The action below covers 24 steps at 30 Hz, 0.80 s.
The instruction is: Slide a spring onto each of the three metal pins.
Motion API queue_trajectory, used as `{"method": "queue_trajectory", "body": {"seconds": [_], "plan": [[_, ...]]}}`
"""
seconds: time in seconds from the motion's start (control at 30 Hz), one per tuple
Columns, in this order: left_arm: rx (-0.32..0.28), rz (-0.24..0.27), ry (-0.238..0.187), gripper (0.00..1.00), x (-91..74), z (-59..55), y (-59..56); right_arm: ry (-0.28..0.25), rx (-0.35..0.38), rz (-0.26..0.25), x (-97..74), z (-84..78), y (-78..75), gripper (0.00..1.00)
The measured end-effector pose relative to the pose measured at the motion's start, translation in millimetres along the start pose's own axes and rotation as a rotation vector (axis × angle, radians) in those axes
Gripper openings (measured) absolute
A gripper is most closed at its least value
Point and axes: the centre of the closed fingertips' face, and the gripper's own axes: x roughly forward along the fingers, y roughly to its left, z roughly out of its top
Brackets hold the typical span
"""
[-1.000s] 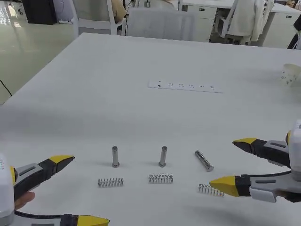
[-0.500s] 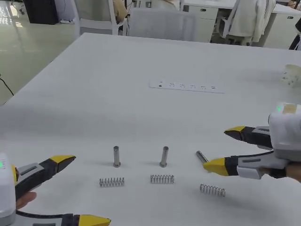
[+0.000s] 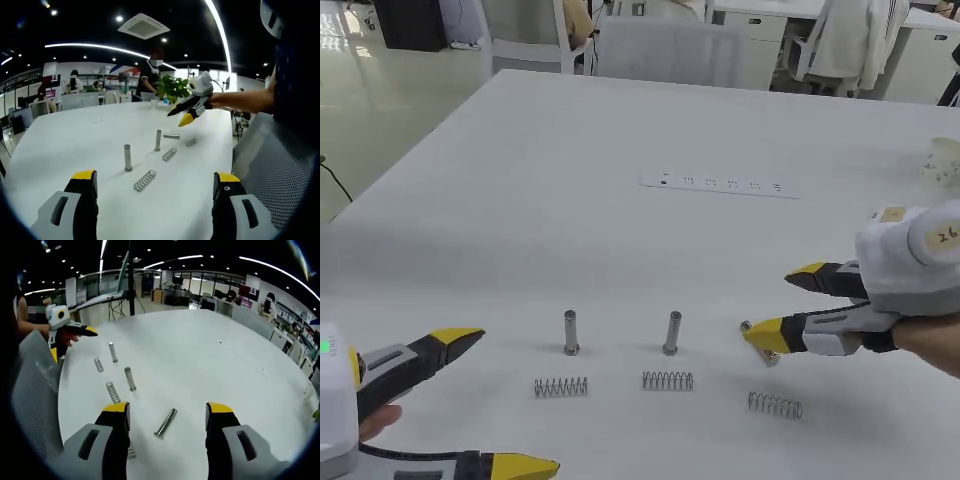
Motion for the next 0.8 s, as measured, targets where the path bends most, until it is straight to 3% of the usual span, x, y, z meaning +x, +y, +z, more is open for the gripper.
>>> {"method": "queue_trajectory", "body": {"seconds": [0.8], "plan": [[0.003,-0.002,0.002,0.92,0.5,0.3,-0.8,0.142,0.059,-0.035,24.0,-22.7,-17.8,0.48]]}}
